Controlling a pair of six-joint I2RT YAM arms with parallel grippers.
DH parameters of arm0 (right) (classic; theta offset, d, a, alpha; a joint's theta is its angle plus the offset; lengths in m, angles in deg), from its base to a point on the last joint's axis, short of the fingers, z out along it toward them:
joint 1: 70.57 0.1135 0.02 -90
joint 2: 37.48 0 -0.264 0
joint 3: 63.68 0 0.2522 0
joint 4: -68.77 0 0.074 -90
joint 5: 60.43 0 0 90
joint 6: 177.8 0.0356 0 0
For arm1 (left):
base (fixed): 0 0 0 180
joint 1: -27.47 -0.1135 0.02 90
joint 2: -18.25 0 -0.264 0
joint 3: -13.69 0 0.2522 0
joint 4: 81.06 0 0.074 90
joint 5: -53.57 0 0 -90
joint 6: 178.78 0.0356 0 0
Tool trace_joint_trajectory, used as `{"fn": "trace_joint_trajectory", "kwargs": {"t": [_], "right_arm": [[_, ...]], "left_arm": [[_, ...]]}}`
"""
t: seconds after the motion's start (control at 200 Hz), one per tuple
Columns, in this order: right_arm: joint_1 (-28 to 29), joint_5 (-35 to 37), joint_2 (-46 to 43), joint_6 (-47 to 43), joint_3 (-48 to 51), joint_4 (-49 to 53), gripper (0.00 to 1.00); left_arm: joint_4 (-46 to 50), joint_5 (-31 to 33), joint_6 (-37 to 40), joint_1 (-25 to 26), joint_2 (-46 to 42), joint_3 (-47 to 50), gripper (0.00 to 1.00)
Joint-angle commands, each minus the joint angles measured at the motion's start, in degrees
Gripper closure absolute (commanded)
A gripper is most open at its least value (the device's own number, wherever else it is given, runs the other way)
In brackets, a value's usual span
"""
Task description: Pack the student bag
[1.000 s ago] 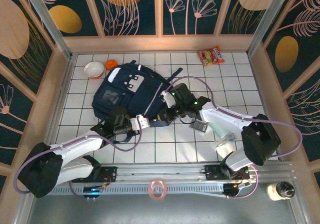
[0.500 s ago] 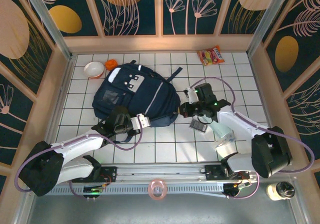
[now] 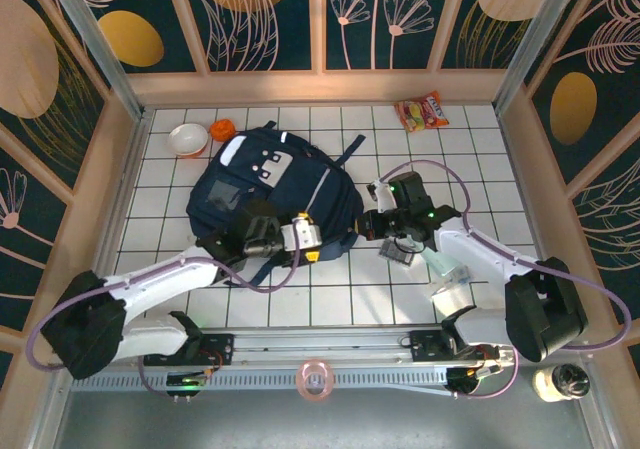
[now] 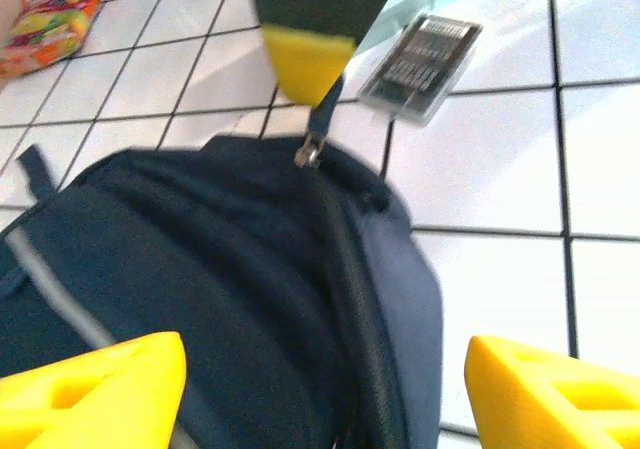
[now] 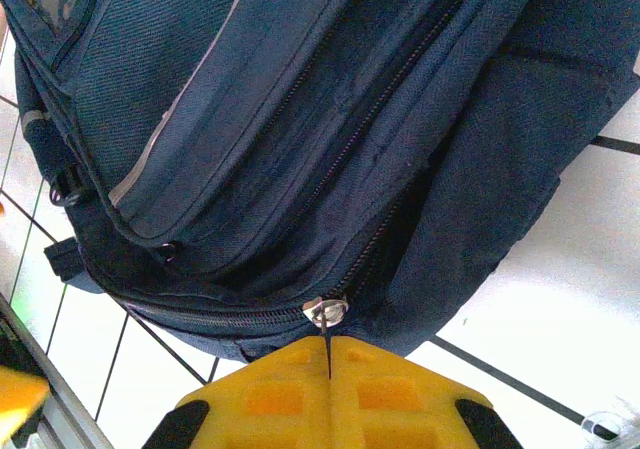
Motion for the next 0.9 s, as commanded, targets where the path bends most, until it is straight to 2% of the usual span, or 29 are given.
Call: {"fn": "trace_joint_trajectory", "kwargs": {"t": [0.0,0.09,0.2,0.24,0.285,0.355,0.41,0.565,0.741,0.896], "right_arm": [[0.8,0.2,-1.0,1.0,0.7,-1.1,1.0],[1.0,0.2,-0.9,1.3,0.6,-1.5,1.0],[1.3,0.2,-0.8,1.3,1.0,-2.1,1.0],[1.3,0.2,-0.7,1.2,1.1,-2.6,1.0],[1.3,0.2,-0.3,1.1,1.4,-3.0,1.0],[1.5,0.2,0.6,0.8,1.5,-3.4,1.0],[1.7,0.2,1.3,0.4,1.8,-3.7,1.0],[1.9,-0.5,2.7,-0.4,2.6,-4.2,1.0],[3.4,-1.6,4.9,-1.5,2.2,-4.1,0.83],[4.0,-2.9,6.3,-2.1,1.6,-4.5,0.76]], "left_arm": [[-1.6,3.2,-3.4,4.0,5.9,-2.9,0.26],[-4.9,6.1,-5.9,5.7,10.9,-3.9,0.26],[-9.9,12.4,-9.4,6.0,14.9,-3.6,0.37],[-10.6,14.1,-10.4,6.0,15.8,-3.6,0.46],[-11.2,14.5,-11.2,6.0,16.3,-3.6,0.62],[-12.1,12.8,-12.1,6.0,16.1,-3.0,0.88],[-13.4,11.0,-12.5,6.0,15.1,-1.8,1.0],[-16.7,9.2,-13.9,6.0,12.1,1.2,1.0],[-16.5,7.8,-13.2,5.9,11.0,1.3,1.0],[-16.1,6.7,-12.8,5.9,10.5,1.2,1.0]]}}
